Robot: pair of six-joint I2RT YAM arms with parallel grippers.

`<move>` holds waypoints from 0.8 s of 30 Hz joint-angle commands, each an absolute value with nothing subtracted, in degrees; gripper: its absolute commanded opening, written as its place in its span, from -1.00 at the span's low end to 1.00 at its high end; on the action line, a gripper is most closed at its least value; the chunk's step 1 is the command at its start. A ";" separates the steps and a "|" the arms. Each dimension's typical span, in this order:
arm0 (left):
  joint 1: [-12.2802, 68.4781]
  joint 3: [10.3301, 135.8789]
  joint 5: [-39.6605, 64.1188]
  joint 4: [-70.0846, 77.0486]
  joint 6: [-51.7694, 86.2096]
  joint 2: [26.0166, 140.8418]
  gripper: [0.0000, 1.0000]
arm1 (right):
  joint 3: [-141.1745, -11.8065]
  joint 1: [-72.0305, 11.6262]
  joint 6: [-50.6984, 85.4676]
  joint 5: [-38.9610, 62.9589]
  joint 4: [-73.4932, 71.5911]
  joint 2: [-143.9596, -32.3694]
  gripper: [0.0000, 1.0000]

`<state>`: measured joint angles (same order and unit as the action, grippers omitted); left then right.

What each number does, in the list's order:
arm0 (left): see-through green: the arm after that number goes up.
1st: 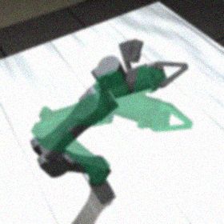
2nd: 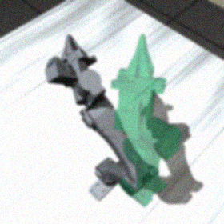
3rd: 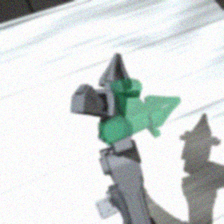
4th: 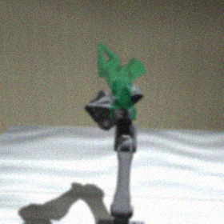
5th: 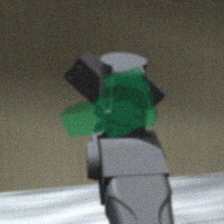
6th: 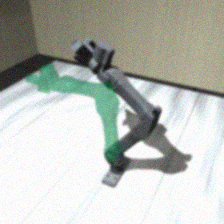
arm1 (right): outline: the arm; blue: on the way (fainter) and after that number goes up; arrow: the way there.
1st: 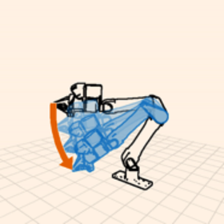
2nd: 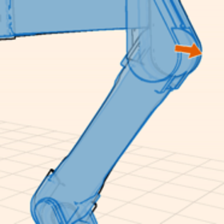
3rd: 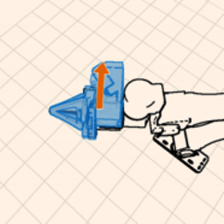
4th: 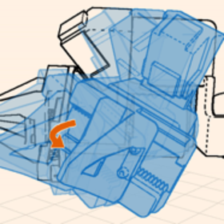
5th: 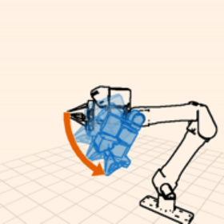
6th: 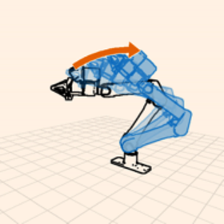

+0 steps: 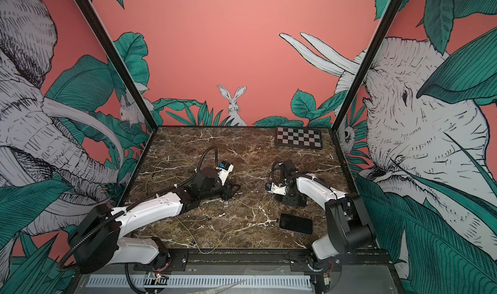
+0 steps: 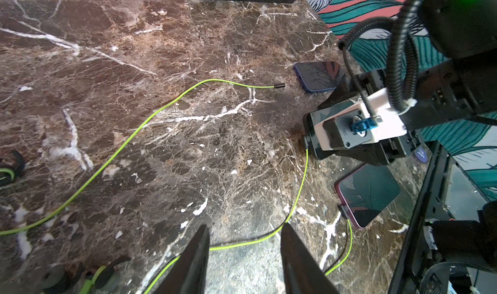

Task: Plug wired earphones into phones
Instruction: Place the phone at the center of the board.

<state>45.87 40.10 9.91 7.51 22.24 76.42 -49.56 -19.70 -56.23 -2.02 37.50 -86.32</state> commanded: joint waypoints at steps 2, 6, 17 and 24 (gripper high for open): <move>45.97 40.16 8.86 6.43 21.49 75.35 -0.10 | -50.40 -18.81 -58.71 -1.95 40.86 -87.38 0.55; 45.99 40.84 9.20 5.45 21.18 74.90 -0.10 | -51.93 -18.37 -56.86 -0.73 41.06 -87.93 0.70; 45.97 41.76 9.38 3.47 18.37 73.00 -0.16 | -50.87 -16.05 -49.74 3.92 28.75 -80.90 0.74; 45.98 42.44 13.21 3.69 14.72 72.45 -0.25 | -54.06 -13.14 -54.32 4.81 26.14 -88.05 0.54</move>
<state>45.87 41.01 11.38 4.14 17.15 74.74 -52.42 -13.96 -52.36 3.09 27.99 -84.99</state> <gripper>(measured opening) 0.376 0.778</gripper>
